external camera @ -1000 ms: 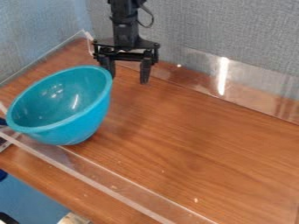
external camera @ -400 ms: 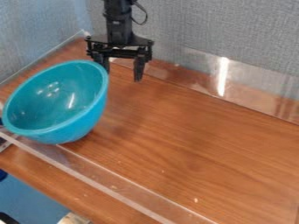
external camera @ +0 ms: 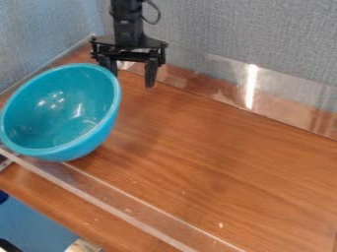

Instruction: Put the mushroom in the blue bowl

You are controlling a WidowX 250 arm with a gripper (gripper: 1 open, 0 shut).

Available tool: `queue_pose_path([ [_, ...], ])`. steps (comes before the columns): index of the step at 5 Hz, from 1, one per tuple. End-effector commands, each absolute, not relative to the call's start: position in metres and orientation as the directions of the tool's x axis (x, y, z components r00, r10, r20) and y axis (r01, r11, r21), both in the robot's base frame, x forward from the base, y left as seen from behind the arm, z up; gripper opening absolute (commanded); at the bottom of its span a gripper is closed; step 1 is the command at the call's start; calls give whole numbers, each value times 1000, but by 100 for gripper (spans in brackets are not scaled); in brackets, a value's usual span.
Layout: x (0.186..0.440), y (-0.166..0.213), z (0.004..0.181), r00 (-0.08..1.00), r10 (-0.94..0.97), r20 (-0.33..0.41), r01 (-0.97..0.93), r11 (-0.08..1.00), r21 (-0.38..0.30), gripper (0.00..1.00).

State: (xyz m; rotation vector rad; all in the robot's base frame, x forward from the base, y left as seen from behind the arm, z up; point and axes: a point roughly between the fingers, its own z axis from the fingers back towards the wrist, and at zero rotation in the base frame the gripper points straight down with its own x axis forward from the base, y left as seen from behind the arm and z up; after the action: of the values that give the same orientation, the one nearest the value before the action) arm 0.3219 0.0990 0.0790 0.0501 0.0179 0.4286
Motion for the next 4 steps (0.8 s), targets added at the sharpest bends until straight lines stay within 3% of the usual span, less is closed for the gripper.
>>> queue_pose_path([
  [1,297,126,79,855,518,-33,-515,854,76,100],
  [4,292,137,66,828,557,-57,-549,828,117,100],
])
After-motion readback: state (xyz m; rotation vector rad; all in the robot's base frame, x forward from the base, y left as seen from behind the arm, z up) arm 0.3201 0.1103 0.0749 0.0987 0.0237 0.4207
